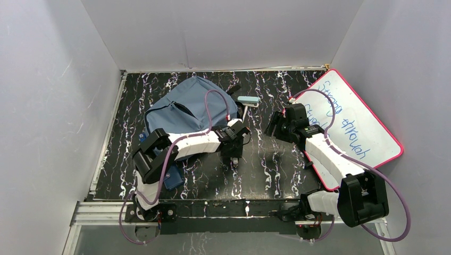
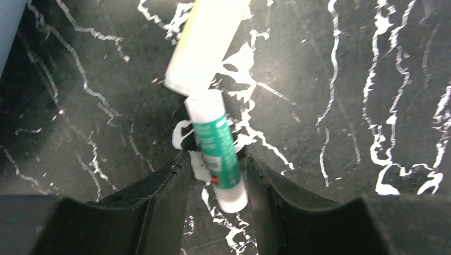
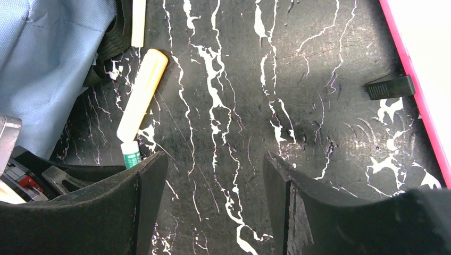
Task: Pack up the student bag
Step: Pick up the stationery from the center of the board.
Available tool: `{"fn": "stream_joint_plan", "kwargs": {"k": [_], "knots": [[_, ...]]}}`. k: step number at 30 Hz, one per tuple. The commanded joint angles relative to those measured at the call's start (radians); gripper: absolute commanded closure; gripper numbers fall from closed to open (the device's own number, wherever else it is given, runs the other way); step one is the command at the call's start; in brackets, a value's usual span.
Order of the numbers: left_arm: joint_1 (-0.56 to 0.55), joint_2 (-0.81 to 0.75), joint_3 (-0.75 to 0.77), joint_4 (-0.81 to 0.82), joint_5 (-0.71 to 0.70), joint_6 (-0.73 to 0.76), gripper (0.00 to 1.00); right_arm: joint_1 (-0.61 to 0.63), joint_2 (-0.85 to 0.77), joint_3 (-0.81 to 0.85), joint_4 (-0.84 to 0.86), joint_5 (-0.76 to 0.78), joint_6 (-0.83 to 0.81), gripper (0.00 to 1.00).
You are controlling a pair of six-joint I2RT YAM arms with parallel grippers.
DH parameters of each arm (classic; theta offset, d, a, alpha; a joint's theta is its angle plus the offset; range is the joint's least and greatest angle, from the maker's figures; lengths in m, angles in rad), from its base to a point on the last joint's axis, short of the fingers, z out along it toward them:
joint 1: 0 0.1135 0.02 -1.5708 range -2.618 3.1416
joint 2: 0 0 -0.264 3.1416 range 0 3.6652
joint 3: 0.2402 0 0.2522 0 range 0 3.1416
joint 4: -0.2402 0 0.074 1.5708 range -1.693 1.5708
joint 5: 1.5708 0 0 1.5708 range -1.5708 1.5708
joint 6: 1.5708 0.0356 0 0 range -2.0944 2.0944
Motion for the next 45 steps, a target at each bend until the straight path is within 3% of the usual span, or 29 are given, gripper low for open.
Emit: {"fn": "stream_joint_plan", "kwargs": {"k": [1, 4, 12, 20, 26, 31, 40, 45], "knots": [[-0.001, 0.023, 0.062, -0.031, -0.029, 0.023, 0.60, -0.003, -0.026, -0.006, 0.033, -0.005, -0.010, 0.26], [-0.001, 0.036, 0.069, -0.048, -0.024, 0.031, 0.64, -0.003, -0.029, -0.007, 0.034, -0.005, -0.013, 0.26], [-0.001, 0.000, 0.094, -0.104, 0.008, 0.049, 0.91, -0.003, -0.035, 0.021, 0.035, -0.005, -0.026, 0.26], [0.055, -0.213, 0.153, -0.166, -0.065, 0.070, 0.95, 0.000, -0.022, 0.105, 0.172, -0.149, -0.131, 0.29], [0.313, -0.491, 0.081, -0.137, -0.055, 0.050, 0.99, 0.095, 0.144, 0.334, 0.199, -0.140, -0.243, 0.30], [0.500, -0.653, -0.012, -0.135, -0.068, 0.037, 1.00, 0.252, 0.333, 0.566, 0.216, -0.095, -0.389, 0.29], [0.916, -0.748, -0.208, -0.049, 0.283, -0.015, 1.00, 0.487, 0.678, 1.002, 0.139, -0.062, -0.629, 0.25], [1.079, -0.773, -0.270, 0.004, 0.394, -0.020, 1.00, 0.573, 0.864, 1.200, 0.063, 0.056, -0.770, 0.19]]}}
